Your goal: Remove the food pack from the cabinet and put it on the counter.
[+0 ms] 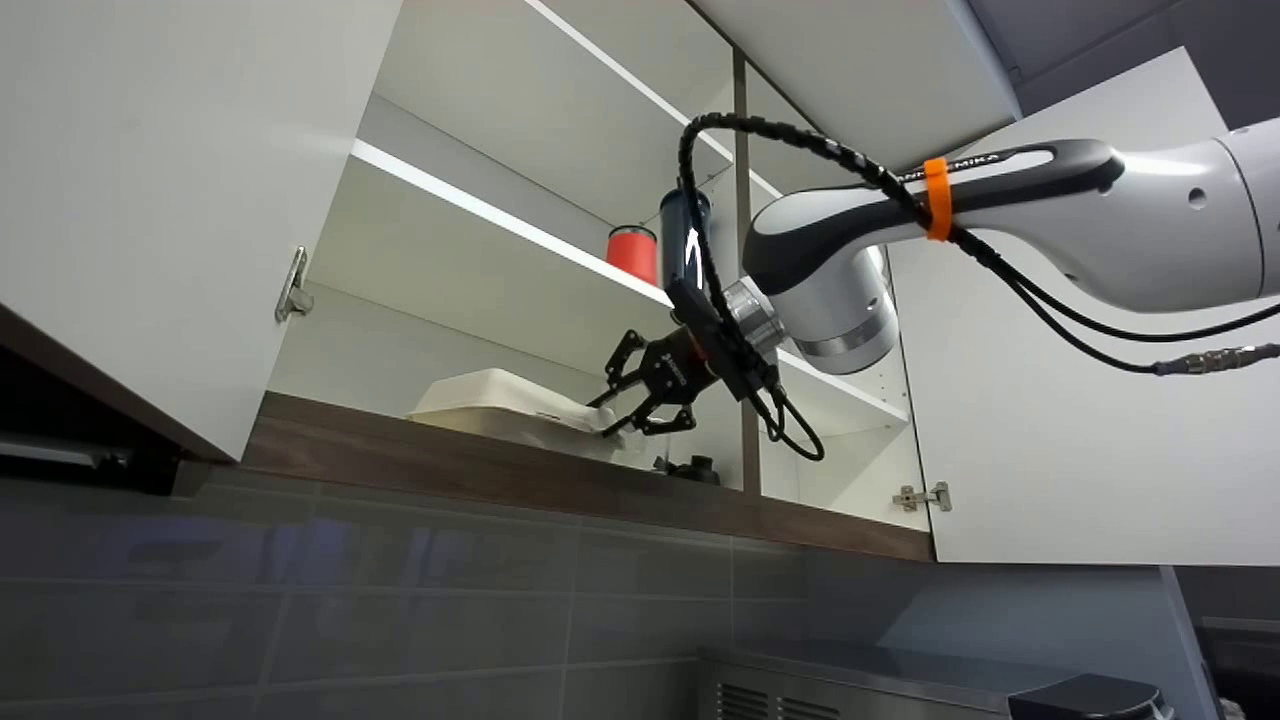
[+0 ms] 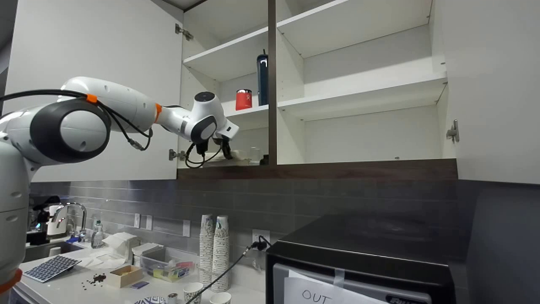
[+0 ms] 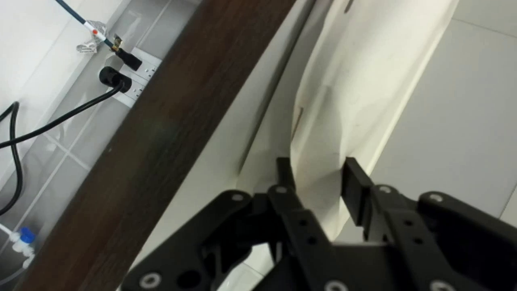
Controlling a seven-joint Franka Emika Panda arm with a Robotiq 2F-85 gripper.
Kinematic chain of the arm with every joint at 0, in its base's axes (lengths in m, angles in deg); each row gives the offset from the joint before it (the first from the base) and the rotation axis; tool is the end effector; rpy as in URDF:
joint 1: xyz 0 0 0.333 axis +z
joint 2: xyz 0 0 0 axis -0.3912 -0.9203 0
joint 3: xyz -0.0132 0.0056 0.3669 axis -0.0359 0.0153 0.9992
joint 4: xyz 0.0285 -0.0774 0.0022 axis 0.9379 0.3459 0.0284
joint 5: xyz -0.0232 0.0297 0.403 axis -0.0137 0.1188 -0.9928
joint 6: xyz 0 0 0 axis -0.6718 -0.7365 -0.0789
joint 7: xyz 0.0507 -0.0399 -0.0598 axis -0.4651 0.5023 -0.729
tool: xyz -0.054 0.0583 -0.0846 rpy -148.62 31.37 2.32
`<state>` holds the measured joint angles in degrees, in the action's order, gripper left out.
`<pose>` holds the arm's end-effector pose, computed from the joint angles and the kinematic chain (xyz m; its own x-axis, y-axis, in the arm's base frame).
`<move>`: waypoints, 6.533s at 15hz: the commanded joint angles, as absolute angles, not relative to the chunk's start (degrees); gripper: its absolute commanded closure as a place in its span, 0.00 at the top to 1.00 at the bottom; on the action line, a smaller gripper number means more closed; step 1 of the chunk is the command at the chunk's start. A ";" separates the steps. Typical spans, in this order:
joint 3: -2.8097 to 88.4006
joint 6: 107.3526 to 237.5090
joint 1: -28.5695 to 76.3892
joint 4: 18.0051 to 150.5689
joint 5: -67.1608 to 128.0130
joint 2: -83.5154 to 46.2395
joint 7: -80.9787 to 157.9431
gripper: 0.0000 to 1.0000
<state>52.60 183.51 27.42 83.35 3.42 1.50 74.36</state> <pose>0.5870 0.1061 0.8142 0.5607 -0.7593 0.3303 -0.2449 -0.5332 -0.8098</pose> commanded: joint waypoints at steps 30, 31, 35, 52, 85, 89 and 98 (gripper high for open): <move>44.76 168.06 26.22 114.94 -23.38 33.37 48.85 0.06; 43.91 166.13 25.77 117.36 -23.14 35.00 47.73 0.06; 41.82 159.35 24.34 124.58 -23.57 39.87 44.27 0.06; 42.37 151.03 18.86 133.99 -21.93 41.01 40.43 0.26; 49.80 178.34 24.98 150.70 -60.02 20.02 -3.38 0.06; 50.62 181.40 23.92 150.71 -61.01 15.46 -6.81 0.06; 49.88 182.69 23.49 149.11 -61.66 10.80 -7.23 0.06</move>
